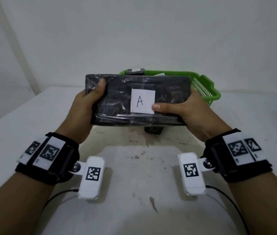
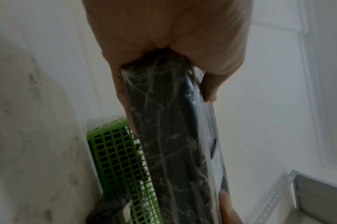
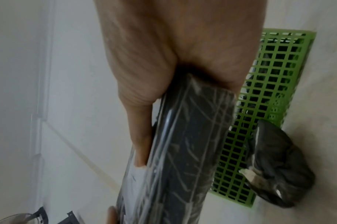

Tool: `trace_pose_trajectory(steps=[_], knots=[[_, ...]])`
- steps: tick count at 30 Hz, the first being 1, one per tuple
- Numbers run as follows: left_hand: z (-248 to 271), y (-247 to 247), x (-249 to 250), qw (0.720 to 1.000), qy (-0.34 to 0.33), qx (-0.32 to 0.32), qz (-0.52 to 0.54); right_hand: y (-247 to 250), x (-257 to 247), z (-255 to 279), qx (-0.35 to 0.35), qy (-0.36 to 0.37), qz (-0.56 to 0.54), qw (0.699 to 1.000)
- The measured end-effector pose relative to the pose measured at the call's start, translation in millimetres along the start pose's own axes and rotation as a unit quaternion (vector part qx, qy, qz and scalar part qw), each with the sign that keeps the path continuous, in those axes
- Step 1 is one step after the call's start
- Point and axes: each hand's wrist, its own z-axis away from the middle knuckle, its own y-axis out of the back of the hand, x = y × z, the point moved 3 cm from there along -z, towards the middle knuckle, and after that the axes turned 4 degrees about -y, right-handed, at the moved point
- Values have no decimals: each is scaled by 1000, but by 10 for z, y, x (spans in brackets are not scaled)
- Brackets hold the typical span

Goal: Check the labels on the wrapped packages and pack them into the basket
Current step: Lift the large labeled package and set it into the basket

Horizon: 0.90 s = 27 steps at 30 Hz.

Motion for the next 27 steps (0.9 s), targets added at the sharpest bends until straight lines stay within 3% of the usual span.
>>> trace_pose_trajectory(steps=[4,10,12,15,17,20,23,27], knots=[[0,7,28,1000,-24,13,-12,-11,1,-4,-4,-1,-25,1000],[10,-31,-10,999,-37,-25,-23,-12,9,2,83,-7,-42,996],[-2,5,20,998,-54,0,-29,-11,-21,7,71,5,-42,997],[-13,53,37,998,-66,1,-8,-32,-48,25,-2,24,-14,1000],[-6,49,41,997,-69,-27,-20,-17,-37,28,-4,25,-7,1000],[-12,53,54,993,-109,-12,-53,-36,-76,40,-11,40,5,999],[11,58,76,985,-158,15,-62,-43,-150,67,-2,7,17,1000],[41,95,112,976,-200,11,-81,36,-219,136,27,-121,-14,992]])
